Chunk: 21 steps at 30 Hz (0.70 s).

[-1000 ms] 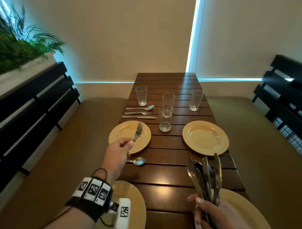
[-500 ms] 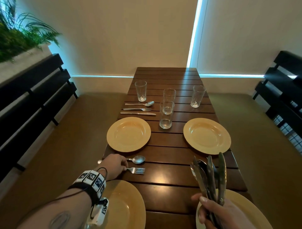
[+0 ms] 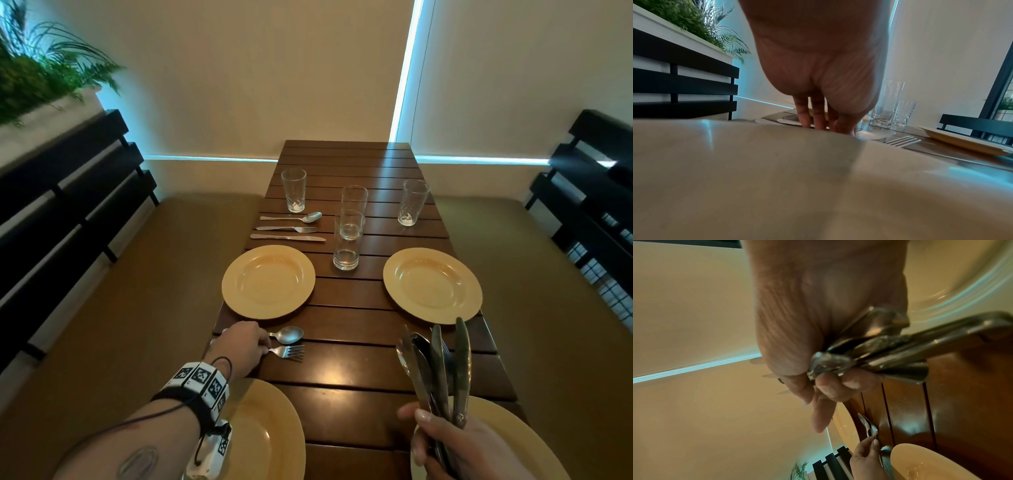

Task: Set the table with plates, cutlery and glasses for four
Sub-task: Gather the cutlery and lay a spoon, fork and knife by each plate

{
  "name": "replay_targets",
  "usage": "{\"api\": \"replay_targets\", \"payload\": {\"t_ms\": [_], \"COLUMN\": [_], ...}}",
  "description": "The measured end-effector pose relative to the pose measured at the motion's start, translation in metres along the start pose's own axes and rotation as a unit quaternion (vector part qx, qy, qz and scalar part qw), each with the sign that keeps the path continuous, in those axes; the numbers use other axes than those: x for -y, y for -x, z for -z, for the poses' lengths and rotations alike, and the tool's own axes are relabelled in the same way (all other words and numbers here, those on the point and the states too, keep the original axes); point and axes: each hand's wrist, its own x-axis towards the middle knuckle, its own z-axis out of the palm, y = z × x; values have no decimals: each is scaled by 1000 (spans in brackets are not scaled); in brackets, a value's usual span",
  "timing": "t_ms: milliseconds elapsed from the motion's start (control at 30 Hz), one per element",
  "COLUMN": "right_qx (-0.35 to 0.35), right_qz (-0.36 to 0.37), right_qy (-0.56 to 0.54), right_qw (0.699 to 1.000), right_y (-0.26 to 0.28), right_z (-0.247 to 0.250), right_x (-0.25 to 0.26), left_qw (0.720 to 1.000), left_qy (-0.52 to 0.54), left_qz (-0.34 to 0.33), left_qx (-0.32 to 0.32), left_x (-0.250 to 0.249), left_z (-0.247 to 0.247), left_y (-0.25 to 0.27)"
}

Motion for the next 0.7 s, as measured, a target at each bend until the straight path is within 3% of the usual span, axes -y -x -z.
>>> {"api": "replay_targets", "payload": {"t_ms": [233,367,433,500,567,700], "right_qx": [18,-7,-19,-47,-73,-53], "right_qz": [53,64,70,76,96,124], "right_qy": [-25,-6,18,51,75,85], "right_qw": [998,998,997,995,990,987], "right_y": [8,7,8,10,12,16], "right_z": [-12,-12,-15,-19,-19,-19], "right_x": [2,0,0,2,0,-4], "left_qw": [998,969,943,914,877,860], "left_qy": [19,192,298,382,455,498], "left_qz": [-11,-111,-142,-123,-90,-46], "left_qx": [-54,-106,-48,61,128,96], "left_x": [-18,-99,-150,-187,-206,-213], "left_z": [11,43,54,53,49,44], "left_y": [23,84,123,149,161,161]}}
